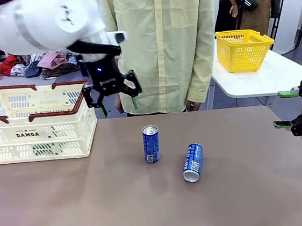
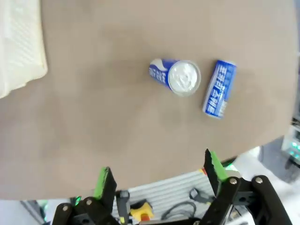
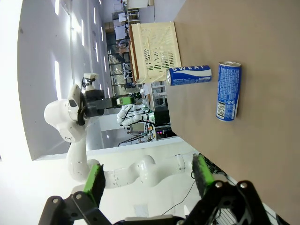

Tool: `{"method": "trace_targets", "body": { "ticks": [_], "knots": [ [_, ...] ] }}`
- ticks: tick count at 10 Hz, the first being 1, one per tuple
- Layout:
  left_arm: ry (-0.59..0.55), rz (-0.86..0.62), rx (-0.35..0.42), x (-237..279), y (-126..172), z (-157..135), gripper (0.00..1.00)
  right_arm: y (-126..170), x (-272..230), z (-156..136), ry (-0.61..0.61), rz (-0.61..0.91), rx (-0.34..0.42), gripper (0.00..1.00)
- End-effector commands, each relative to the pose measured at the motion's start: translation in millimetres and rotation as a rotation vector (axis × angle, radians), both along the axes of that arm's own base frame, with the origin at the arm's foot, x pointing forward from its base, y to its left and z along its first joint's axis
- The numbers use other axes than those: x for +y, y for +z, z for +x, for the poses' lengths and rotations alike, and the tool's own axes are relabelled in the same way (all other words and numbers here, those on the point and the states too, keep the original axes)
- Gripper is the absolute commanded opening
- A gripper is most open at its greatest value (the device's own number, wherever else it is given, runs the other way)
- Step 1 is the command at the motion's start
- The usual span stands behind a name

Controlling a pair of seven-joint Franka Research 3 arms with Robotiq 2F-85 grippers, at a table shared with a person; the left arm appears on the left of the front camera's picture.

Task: Place the drinks into the Shopping basket.
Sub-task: Pick up one drink and place it into the Shopping basket.

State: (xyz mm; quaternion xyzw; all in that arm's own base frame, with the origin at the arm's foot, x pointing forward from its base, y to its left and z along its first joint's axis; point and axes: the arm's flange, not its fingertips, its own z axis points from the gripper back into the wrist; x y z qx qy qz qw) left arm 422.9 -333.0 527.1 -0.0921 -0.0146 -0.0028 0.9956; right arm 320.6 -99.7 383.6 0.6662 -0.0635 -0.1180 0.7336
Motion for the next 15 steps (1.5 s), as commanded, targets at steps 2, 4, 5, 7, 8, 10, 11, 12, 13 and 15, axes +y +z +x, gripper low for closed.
{"method": "trace_targets", "body": {
  "ticks": [2, 4, 5, 7, 8, 10, 11, 12, 13, 15],
  "knots": [
    [0.081, 0.019, 0.039, -46.2, -16.0, 25.6, 1.0, 3.8, 1.3, 1.5, -0.013, 0.01, 0.003, 1.0],
    [0.134, 0.026, 0.029, -62.5, -37.2, 26.7, 1.0, 3.8, 1.3, 1.5, -0.013, 0.01, 0.003, 1.0],
    [0.138, 0.023, 0.012, -67.3, -44.8, 26.6, 1.0, 3.8, 1.3, 1.5, -0.013, 0.01, 0.003, 1.0],
    [0.078, 0.009, -0.035, -73.4, -53.3, 29.8, 1.0, 3.8, 1.3, 1.5, -0.013, 0.01, 0.003, 1.0],
    [0.051, 0.034, -0.04, -74.9, -60.2, 31.7, 1.0, 3.8, 1.3, 1.5, -0.013, 0.01, 0.003, 1.0],
    [0.049, 0.035, -0.033, -72.4, -74.4, 35.5, 1.0, 3.8, 1.3, 1.5, -0.013, 0.01, 0.003, 1.0],
    [0.031, 0.044, -0.049, -73.6, -84.3, 37.4, 1.0, 3.8, 1.3, 1.5, -0.013, 0.01, 0.003, 1.0],
    [-0.007, 0.06, -0.073, -77.0, -97.5, 40.8, 1.0, 3.8, 1.3, 1.5, -0.013, 0.01, 0.003, 1.0],
    [-0.025, 0.088, -0.045, -79.0, -113.0, 44.9, 1.0, 3.8, 1.3, 1.5, -0.013, 0.01, 0.003, 1.0],
    [-0.037, 0.109, 0.005, -79.6, -129.5, 43.2, 1.0, 3.8, 1.3, 1.5, -0.013, 0.01, 0.003, 1.0]
  ]
}}
